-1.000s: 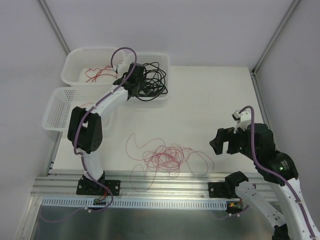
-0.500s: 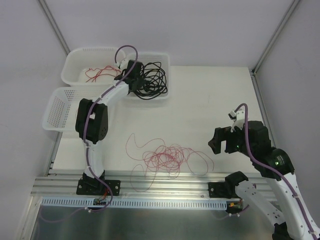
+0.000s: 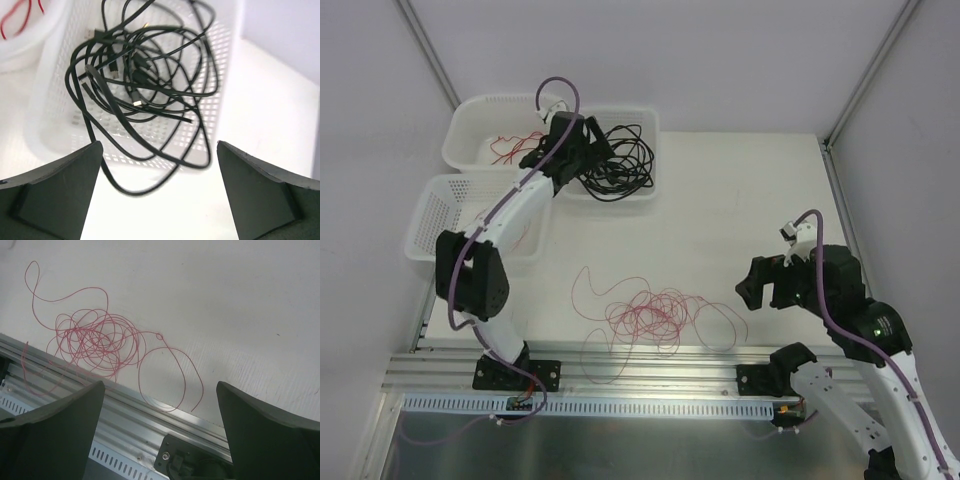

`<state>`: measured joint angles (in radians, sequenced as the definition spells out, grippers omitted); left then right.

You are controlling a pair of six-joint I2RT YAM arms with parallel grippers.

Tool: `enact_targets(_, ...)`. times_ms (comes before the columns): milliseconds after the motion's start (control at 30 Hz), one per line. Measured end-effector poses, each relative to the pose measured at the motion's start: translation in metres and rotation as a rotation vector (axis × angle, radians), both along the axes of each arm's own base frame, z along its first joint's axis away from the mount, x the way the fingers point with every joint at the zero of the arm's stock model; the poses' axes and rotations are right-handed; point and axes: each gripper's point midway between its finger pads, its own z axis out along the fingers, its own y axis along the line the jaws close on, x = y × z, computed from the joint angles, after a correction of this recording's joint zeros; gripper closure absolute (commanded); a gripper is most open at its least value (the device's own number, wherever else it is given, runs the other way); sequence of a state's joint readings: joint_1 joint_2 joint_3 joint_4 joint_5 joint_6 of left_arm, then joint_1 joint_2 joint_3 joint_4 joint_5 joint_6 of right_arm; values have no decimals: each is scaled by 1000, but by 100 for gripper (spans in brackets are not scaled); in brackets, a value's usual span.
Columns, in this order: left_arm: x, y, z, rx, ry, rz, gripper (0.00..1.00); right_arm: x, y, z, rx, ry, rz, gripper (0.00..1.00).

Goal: Untangle the cables

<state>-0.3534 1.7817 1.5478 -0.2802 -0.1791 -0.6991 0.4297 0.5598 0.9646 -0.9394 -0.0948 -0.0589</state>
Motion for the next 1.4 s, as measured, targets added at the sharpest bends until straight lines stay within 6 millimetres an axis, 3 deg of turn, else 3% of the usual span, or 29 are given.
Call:
enact_targets(167,-35,13,81,-9,-171,-37,1,-2,0,3,17,-10,-9,0)
enact_targets(233,-55,13,99,-1,-214,-83,1,-3,0,4,22,-13,-11,0)
enact_targets(333,-89,-2,100,27,-225,-198,1,-3,-1,4,28,-14,-15,0)
enact_targets(433,-135,-36,76,56,-184,-384,1,-4,-1,5,33,-14,-21,0)
enact_targets(567,-206,-75,19,96,-49,-615,1,-3,-1,5,48,-5,-44,0)
enact_targets(700,-270,-85,-38,141,96,-743,1,-3,-3,-1,55,6,-76,1)
enact_targets(800,-306,-87,-69,178,183,-789,1,-3,-4,-7,60,18,-93,0)
enact_targets(933,-326,-93,-95,225,261,-794,1,-3,-4,-11,65,29,-107,0)
enact_targets(1200,-328,-103,-151,315,432,-690,1,-6,-8,-8,76,2,-120,0)
enact_targets(1400,-328,-138,-159,330,446,-732,1,-9,-11,-8,73,-4,-127,0)
